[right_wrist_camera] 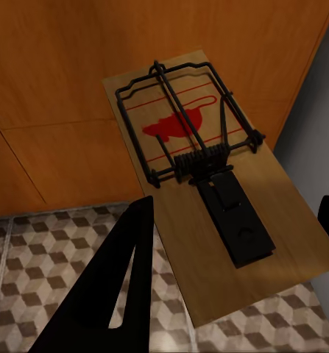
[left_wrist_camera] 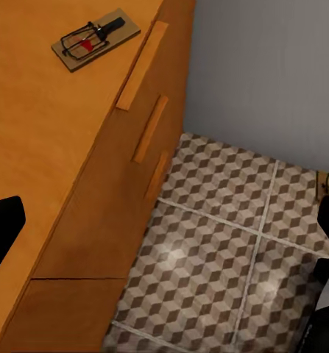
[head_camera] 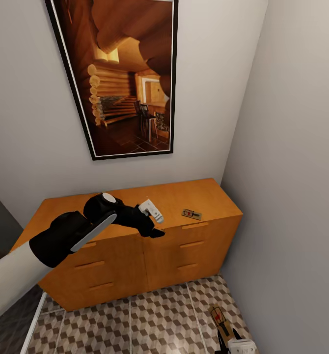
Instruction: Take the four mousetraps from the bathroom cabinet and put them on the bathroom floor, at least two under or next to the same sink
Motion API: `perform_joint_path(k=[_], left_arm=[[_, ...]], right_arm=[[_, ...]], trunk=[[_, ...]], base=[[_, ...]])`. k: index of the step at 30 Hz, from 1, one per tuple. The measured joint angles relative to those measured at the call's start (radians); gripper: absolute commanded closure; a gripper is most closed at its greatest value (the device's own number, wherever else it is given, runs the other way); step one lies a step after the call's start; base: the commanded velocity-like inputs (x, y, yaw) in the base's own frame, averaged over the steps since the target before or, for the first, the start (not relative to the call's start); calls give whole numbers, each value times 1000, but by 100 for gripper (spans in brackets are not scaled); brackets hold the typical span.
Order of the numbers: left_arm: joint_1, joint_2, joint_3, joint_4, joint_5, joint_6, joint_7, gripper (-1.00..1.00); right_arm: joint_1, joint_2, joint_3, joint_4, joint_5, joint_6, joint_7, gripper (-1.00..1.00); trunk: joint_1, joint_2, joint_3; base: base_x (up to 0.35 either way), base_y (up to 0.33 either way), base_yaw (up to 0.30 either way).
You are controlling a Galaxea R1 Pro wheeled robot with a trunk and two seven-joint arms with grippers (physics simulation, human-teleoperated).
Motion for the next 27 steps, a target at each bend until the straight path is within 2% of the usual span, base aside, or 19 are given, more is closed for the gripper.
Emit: perform_joint_path(k=[3, 6, 7, 10, 13, 14, 16, 17, 18, 19, 23, 27], left_arm=[[0, -5, -68, 22, -22, -2, 3, -100], [0, -37, -143, 119, -98, -34, 2, -100], [0, -46, -155, 158, -122, -63, -1, -100], [0, -53, -160, 212, -151, -153, -18, -100], [0, -47, -144, 225, -163, -200, -99, -100], [0, -43, -125, 226, -166, -209, -143, -100], [0, -38, -64, 222, -171, -219, -232, -100], [0, -37, -47, 221, -172, -220, -253, -100], [0, -36, -6, 217, -174, -223, -301, -100], [0, -36, 13, 214, -175, -224, -325, -100], [0, -35, 38, 186, -176, -225, -359, -100], [0, -34, 45, 151, -176, -225, -369, -100]], right_arm=[[0, 0, 0, 0, 0, 6, 0, 100], [0, 0, 0, 0, 0, 9, 0, 100], [0, 0, 0, 0, 0, 9, 0, 100], [0, 0, 0, 0, 0, 9, 0, 100], [0, 0, 0, 0, 0, 9, 0, 100], [0, -1, 0, 0, 0, 9, 0, 100], [0, -1, 0, 0, 0, 9, 0, 100], [0, -1, 0, 0, 0, 9, 0, 100], [0, -1, 0, 0, 0, 9, 0, 100], [0, -1, 0, 0, 0, 9, 0, 100], [0, -1, 0, 0, 0, 9, 0, 100], [0, -1, 0, 0, 0, 9, 0, 100]], trunk=[[0, 0, 0], [0, 0, 0], [0, 0, 0], [0, 0, 0], [0, 0, 0], [0, 0, 0], [0, 0, 0], [0, 0, 0], [0, 0, 0], [0, 0, 0], [0, 0, 0], [0, 0, 0]], base=[[0, 0, 0], [0, 0, 0], [0, 0, 0], [0, 0, 0], [0, 0, 0], [0, 0, 0], [0, 0, 0], [0, 0, 0], [0, 0, 0], [0, 0, 0], [0, 0, 0], [0, 0, 0]])
